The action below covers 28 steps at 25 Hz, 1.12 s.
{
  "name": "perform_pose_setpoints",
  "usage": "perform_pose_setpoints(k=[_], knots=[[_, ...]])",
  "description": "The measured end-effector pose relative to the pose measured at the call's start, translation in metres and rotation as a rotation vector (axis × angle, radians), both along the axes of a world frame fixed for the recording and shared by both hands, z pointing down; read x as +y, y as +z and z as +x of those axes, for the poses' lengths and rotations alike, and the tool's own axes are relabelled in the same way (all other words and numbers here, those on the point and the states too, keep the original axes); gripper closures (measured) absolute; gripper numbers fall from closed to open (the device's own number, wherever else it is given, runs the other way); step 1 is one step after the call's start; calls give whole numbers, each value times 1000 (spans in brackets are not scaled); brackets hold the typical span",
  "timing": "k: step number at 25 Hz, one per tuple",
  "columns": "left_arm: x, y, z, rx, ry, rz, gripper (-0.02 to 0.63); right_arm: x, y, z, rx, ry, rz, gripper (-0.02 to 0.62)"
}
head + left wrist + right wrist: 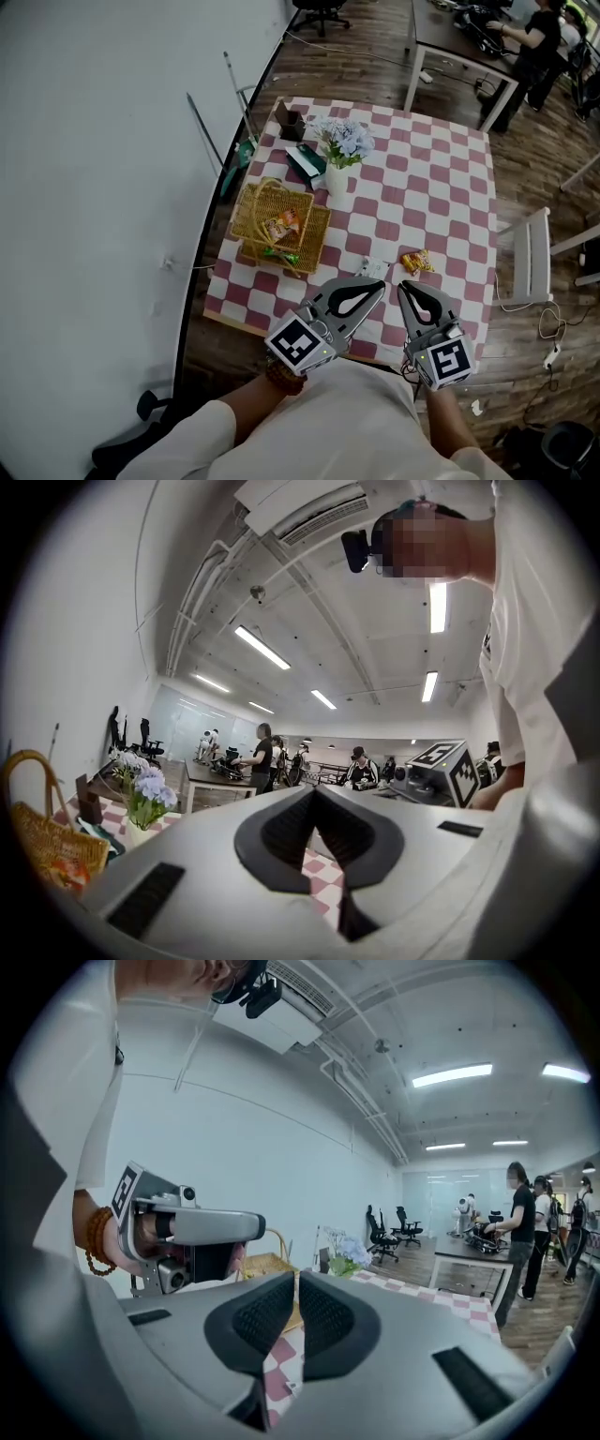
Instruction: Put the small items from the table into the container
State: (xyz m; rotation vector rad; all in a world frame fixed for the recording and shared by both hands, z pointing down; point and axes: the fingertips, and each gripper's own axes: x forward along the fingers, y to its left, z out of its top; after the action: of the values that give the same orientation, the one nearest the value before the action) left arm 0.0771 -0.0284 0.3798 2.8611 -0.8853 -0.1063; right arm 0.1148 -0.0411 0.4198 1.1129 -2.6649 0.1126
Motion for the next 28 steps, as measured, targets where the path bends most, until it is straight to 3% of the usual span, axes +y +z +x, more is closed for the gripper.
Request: perform_pose_setpoints(k=[5,13,28], knots=[[-10,21,-4,7,-10,-37,592,-8,40,-1,50,-10,-61,558],[-19,75,-9,-64,-13,-84,592,-15,86,-11,136,-61,-123,554],[-37,180,-18,-147,-18,-260,591,-25,182,-22,302,-156,-266,548]])
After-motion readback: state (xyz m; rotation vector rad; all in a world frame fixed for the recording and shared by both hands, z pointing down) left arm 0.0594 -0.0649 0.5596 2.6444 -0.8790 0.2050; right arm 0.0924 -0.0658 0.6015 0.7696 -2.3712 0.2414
